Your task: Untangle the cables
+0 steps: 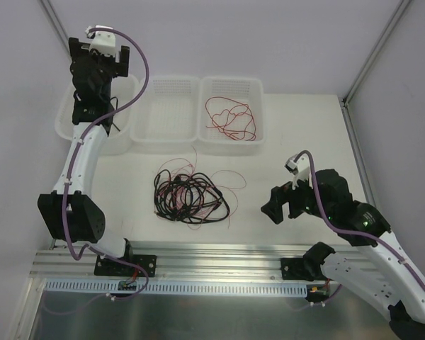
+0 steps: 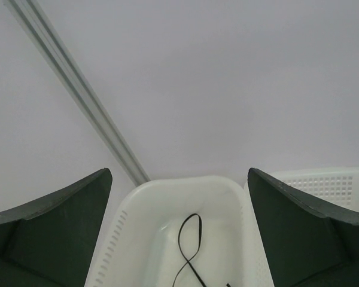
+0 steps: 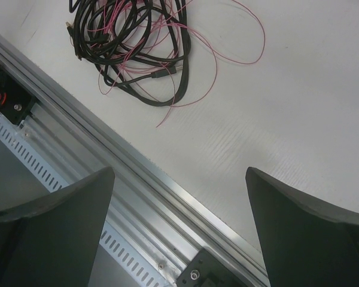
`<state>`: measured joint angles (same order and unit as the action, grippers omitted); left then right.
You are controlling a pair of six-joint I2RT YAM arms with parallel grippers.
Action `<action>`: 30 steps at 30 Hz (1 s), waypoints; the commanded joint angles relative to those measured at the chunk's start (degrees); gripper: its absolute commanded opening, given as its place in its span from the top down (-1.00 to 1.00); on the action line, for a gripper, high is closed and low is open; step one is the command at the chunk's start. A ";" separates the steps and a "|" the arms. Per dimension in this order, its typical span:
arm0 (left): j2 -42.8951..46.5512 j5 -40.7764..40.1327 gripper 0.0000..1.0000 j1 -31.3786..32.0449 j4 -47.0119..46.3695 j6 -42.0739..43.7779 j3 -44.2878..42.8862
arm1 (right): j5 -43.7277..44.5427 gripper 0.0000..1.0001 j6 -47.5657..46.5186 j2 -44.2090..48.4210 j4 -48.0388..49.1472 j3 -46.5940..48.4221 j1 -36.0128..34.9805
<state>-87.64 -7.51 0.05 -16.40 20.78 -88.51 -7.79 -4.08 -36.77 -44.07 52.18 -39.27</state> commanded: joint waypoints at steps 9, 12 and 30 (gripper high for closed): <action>3.09 -3.55 -0.98 -2.08 -6.52 -4.85 2.38 | -2.40 -0.95 2.14 -0.14 -0.31 3.89 -0.28; 3.52 -5.05 -0.98 -2.08 -6.01 -7.94 0.71 | -2.23 -0.95 2.05 -0.05 -0.40 4.33 -0.28; 18.11 -8.92 -0.98 -9.11 -9.27 -0.90 15.74 | -2.67 -0.96 1.97 -2.50 1.62 3.72 -0.55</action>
<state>-71.66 -15.11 -9.10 -23.77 19.29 -72.29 -10.00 -2.26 -38.11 -44.77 54.54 -39.31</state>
